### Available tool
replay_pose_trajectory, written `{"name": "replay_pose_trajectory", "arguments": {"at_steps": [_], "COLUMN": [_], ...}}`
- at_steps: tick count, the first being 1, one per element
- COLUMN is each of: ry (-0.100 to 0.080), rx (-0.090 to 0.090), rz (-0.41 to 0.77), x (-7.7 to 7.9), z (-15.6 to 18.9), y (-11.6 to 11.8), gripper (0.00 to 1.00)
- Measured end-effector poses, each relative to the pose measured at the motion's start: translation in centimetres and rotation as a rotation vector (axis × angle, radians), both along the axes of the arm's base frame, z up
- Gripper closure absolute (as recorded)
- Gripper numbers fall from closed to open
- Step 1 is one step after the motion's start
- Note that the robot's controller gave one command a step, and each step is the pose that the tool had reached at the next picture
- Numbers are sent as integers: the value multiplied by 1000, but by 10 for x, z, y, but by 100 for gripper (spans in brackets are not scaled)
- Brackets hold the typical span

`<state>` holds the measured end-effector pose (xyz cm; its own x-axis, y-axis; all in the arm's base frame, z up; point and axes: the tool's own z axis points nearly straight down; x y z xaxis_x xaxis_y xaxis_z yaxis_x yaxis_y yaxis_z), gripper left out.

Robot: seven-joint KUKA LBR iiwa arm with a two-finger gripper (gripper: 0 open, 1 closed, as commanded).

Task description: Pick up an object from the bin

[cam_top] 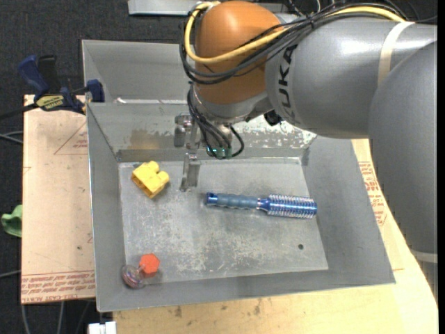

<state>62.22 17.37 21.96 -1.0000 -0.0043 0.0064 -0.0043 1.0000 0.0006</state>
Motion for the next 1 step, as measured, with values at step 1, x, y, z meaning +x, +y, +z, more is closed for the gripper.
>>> {"name": "replay_pose_trajectory", "arguments": {"at_steps": [1], "ry": [-2], "rx": [-2], "rz": [-228], "x": [18], "z": [-154], "y": [22], "gripper": [0]}}
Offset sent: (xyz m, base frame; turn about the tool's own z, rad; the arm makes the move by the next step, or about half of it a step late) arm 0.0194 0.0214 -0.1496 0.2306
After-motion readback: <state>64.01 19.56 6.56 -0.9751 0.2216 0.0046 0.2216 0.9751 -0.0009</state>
